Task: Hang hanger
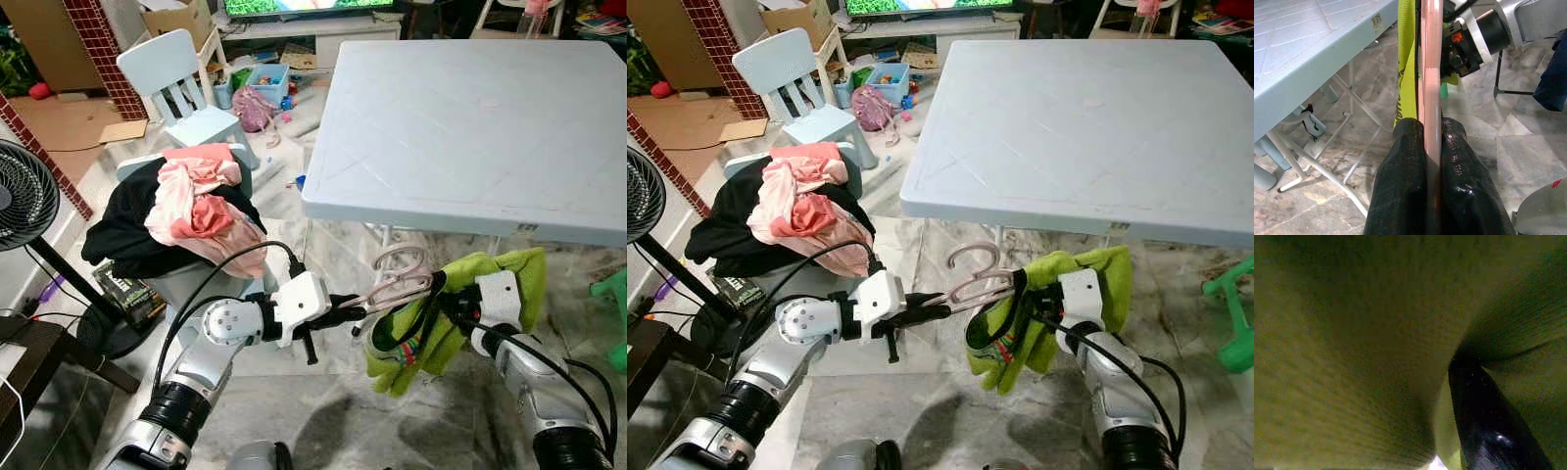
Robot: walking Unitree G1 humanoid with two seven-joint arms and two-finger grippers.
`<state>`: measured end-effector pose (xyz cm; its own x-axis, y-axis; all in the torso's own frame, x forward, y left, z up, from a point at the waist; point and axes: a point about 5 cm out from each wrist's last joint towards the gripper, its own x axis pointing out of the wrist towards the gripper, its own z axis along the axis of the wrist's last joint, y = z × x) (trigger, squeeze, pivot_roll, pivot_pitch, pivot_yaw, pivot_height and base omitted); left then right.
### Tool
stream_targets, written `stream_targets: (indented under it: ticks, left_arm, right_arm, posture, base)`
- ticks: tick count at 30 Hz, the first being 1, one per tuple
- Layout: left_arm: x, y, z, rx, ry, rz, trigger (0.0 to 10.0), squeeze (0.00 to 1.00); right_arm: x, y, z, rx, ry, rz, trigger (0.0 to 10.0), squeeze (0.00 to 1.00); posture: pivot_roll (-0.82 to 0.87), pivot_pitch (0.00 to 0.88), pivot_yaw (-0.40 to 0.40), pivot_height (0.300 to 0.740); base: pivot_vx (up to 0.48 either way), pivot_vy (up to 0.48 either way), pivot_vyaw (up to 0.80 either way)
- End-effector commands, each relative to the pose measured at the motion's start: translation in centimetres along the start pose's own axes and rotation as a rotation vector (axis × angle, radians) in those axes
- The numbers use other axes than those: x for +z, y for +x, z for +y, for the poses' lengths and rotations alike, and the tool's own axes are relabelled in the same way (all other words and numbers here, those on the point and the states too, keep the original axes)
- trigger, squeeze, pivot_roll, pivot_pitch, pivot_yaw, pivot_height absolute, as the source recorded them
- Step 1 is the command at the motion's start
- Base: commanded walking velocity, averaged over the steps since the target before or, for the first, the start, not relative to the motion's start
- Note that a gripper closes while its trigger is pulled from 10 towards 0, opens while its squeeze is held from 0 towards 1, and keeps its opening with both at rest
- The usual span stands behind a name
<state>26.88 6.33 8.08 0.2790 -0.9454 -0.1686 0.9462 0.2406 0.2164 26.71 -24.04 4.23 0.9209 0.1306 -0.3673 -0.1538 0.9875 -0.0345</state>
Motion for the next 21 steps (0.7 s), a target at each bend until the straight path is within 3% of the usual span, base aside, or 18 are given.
stream_targets:
  ticks: [1,7,10,11,14,21]
  left_arm:
    - [0.4,-0.2,0.2,0.0,0.011,-0.013,0.0,0.0]
    - [0.1,-0.3,0.3,0.011,0.023,0.009,0.0,0.0]
    - [-0.6,-0.3,0.2,0.028,0.035,0.049,0.0,0.0]
    - [-1.2,-0.6,0.1,0.032,0.052,0.09,0.0,0.0]
    - [-2.2,-1.1,0.2,0.042,0.059,0.143,0.0,0.0]
    - [-3.1,-1.7,0.4,0.075,0.084,0.189,0.0,0.0]
  right_arm:
    - [0.7,0.2,-0.2,-0.017,0.02,-0.023,0.0,0.0]
    - [1.0,0.2,-0.4,-0.038,0.053,-0.041,0.0,0.0]
    - [2.0,0.1,-0.7,-0.063,0.054,-0.128,0.0,0.0]
    - [3.5,-0.2,-0.8,-0.08,0.081,-0.228,0.0,0.0]
    - [5.5,-0.7,-1.2,-0.108,0.116,-0.364,0.0,0.0]
    - [8.3,-1.1,-2.5,-0.181,0.225,-0.522,0.0,0.0]
  posture:
    - [-0.08,0.0,0.093,0.74]
    - [-0.08,0.0,0.092,0.74]
    - [-0.08,0.0,0.091,0.74]
    - [-0.08,0.0,0.09,0.74]
    - [-0.09,0.0,0.091,0.74]
    - [-0.09,0.0,0.087,0.74]
  base:
    - [0.0,0.0,0.0]
    - [0.0,0.0,0.0]
    - [0.0,0.0,0.0]
    - [0.0,0.0,0.0]
    - [0.0,0.0,0.0]
    - [0.0,0.0,0.0]
